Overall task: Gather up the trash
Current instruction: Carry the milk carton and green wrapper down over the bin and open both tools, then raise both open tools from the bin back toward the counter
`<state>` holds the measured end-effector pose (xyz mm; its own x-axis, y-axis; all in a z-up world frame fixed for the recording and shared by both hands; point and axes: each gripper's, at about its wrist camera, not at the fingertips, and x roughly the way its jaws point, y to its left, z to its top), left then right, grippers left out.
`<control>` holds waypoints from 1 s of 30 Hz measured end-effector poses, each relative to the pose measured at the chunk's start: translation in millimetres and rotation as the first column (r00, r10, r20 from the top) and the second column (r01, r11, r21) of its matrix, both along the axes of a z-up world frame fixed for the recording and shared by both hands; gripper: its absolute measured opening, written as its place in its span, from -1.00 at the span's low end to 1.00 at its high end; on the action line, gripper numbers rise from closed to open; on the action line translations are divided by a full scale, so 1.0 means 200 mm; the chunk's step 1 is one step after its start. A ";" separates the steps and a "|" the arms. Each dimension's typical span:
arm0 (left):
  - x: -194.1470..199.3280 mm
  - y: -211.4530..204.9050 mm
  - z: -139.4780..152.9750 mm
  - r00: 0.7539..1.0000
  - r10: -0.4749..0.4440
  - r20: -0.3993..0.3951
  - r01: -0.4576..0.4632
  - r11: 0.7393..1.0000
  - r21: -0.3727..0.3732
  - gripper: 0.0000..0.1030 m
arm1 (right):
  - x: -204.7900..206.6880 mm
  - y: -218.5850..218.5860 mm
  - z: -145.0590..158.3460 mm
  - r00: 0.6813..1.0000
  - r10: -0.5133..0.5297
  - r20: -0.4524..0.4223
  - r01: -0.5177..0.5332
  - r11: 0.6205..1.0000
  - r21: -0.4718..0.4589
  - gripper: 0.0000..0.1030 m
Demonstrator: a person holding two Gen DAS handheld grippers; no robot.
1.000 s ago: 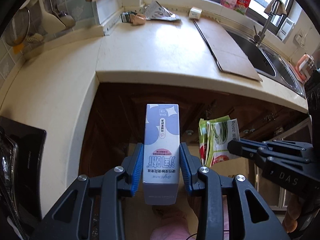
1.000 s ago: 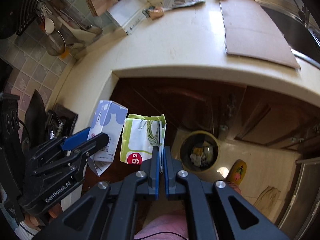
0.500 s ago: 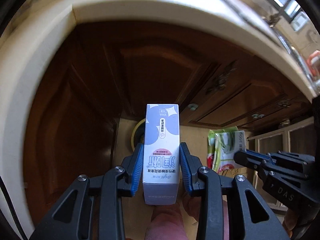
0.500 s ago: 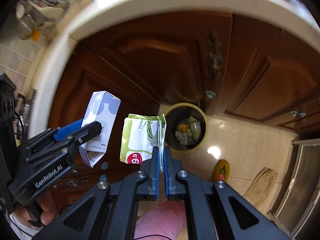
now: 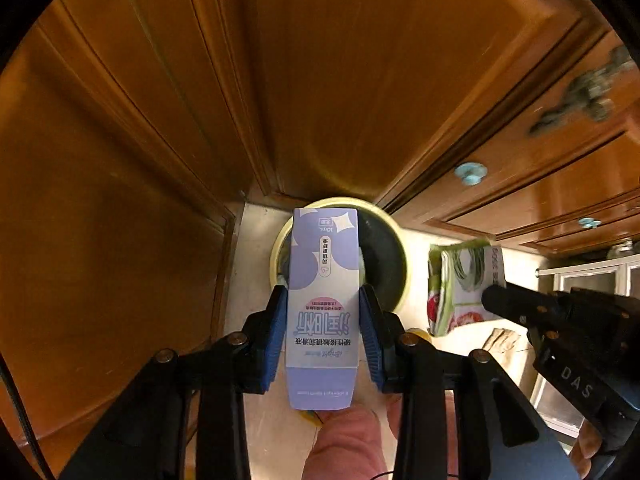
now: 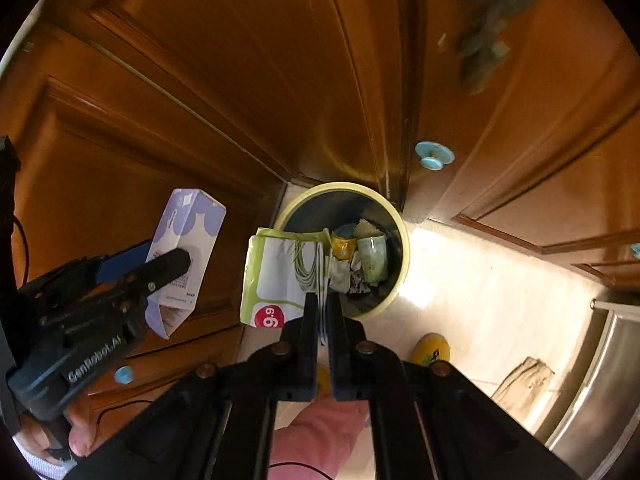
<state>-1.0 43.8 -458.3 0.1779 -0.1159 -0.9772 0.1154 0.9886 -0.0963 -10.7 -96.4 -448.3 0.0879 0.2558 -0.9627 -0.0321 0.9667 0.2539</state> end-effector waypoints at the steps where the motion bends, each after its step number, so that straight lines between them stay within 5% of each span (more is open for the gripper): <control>1: 0.01 0.00 -0.07 1.000 0.006 -0.008 -0.006 1.000 0.000 -0.34 | 0.02 0.01 -0.05 1.000 0.010 -0.001 -0.010 1.000 -0.010 -0.92; 5: 0.07 0.00 -0.24 1.000 0.002 -0.030 -0.003 1.000 -0.006 -0.17 | 0.08 0.04 -0.22 0.999 0.044 0.000 -0.044 0.999 -0.024 -0.90; 7: 0.10 0.00 -0.30 0.999 0.005 -0.038 -0.005 1.000 0.001 0.49 | 0.10 0.06 -0.29 0.998 0.061 0.003 -0.061 0.997 -0.040 -0.85; 13: 0.14 0.01 -0.40 0.999 0.034 -0.035 -0.033 0.999 0.010 0.95 | 0.13 0.04 -0.40 0.998 0.064 -0.004 -0.064 0.996 -0.069 -0.48; 20: 0.14 0.01 -0.35 1.000 0.023 -0.020 -0.023 0.999 0.032 0.95 | 0.14 -0.01 -0.41 0.999 0.041 -0.015 -0.042 0.998 -0.055 -0.41; 30: 0.11 0.00 -0.12 0.999 0.026 0.039 -0.027 0.999 0.030 0.95 | 0.11 -0.02 -0.23 1.000 0.012 0.012 -0.011 0.998 -0.055 -0.41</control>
<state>21.6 44.7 -483.2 0.2181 -0.0809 -0.9726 0.0921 0.9938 -0.0620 11.7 -100.3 -493.7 0.0972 0.2034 -0.9743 -0.0461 0.9788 0.1997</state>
